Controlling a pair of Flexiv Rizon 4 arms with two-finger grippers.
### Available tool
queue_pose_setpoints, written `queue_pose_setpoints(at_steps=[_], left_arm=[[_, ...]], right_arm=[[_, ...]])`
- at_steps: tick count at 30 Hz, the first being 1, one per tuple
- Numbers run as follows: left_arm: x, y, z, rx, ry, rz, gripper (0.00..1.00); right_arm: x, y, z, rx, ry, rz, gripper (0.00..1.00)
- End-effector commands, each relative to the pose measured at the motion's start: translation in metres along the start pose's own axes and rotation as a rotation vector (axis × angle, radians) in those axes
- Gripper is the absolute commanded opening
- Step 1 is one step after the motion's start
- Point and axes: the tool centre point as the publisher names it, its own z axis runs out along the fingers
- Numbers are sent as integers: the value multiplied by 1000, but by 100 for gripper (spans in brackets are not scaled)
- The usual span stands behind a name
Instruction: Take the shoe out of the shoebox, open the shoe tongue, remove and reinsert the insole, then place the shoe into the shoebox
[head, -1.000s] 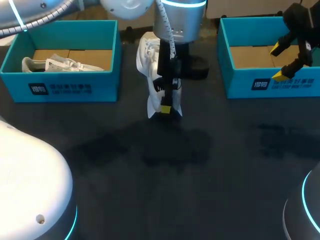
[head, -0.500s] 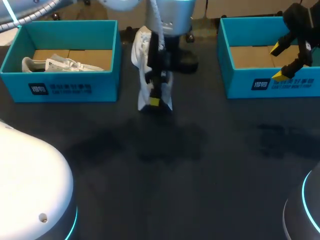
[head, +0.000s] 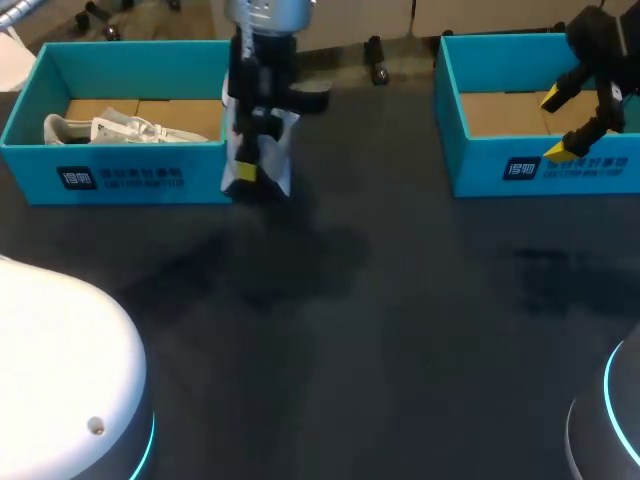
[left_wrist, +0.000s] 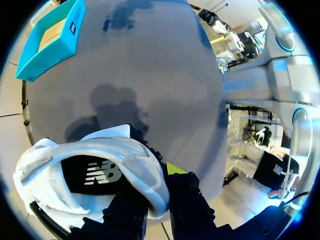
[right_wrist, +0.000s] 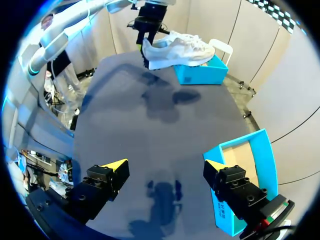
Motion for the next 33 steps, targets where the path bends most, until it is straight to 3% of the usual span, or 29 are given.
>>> queue_pose_setpoints(at_steps=[1,7,17,27,33], left_arm=[[-1,27,-6,0,-5,24,0],[-10,57,-7,22,10,67,0],[-24,116,-3,-6,0,68,0],[-37,179,-5,5,-10,-1,0],[-43,204,-1,7,-15,-66,0]], right_arm=[[-1,1,1,3,2,1,100],[-1,1,1,3,2,1,100],[-1,1,1,3,2,1,100],[-1,1,1,3,2,1,100],[-1,1,1,3,2,1,100]])
